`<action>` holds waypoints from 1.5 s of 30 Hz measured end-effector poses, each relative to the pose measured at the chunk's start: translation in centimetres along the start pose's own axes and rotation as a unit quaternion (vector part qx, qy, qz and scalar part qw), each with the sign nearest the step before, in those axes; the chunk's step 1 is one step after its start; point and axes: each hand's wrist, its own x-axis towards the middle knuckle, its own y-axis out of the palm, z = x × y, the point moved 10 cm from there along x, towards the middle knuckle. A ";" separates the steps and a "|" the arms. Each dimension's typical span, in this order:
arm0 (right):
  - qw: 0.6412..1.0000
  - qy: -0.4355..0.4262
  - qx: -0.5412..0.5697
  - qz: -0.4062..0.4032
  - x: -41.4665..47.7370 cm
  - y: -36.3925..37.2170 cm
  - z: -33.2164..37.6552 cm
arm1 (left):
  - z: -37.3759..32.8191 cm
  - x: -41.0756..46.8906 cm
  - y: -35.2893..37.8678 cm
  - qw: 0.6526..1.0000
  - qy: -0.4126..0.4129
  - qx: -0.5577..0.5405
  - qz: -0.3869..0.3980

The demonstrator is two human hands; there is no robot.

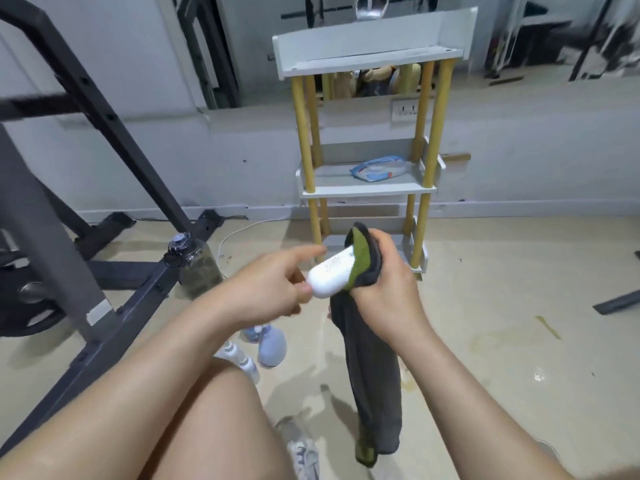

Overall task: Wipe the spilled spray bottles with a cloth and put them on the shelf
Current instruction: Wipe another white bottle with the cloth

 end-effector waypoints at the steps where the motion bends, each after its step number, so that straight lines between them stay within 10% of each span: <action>1: 0.999 0.027 0.027 -0.013 -0.1 -0.2 -0.2 | -0.8 -0.5 0.8 1.000 0.016 -0.015 -0.009; 6: 0.970 0.100 0.199 0.101 -3.2 3.1 0.3 | -2.9 -1.1 -0.3 0.978 0.046 0.058 -0.193; 12: 0.889 0.186 0.394 0.140 -4.3 4.5 -0.7 | -2.2 -2.4 0.7 0.968 0.062 0.112 -0.218; 17: 0.897 0.203 0.370 0.132 -3.6 5.7 -2.5 | -1.7 -2.1 1.1 0.978 0.068 0.130 -0.147; 24: 0.868 0.115 0.278 0.395 -4.0 5.3 -0.7 | 0.2 -0.8 -1.8 0.995 0.059 -0.078 -0.003; 28: 0.959 -0.001 0.034 0.280 -1.5 4.1 0.6 | 1.9 0.0 -3.3 0.991 0.028 -0.070 -0.106; 32: 0.923 -0.187 -0.268 0.204 -5.6 7.0 3.8 | 5.2 -0.1 -5.7 0.968 -0.071 -0.055 -0.236; 37: 0.977 -0.030 0.028 0.209 -3.1 6.8 1.9 | 3.8 -0.3 -4.9 0.973 0.002 -0.061 -0.224; 41: 0.903 0.172 0.179 0.351 -3.7 9.0 -0.2 | 2.8 -0.1 -4.4 0.972 0.043 -0.028 -0.228; 45: 0.948 -0.036 -0.035 0.313 -3.6 8.7 2.2 | 5.2 -0.1 -6.1 0.953 -0.065 0.000 -0.296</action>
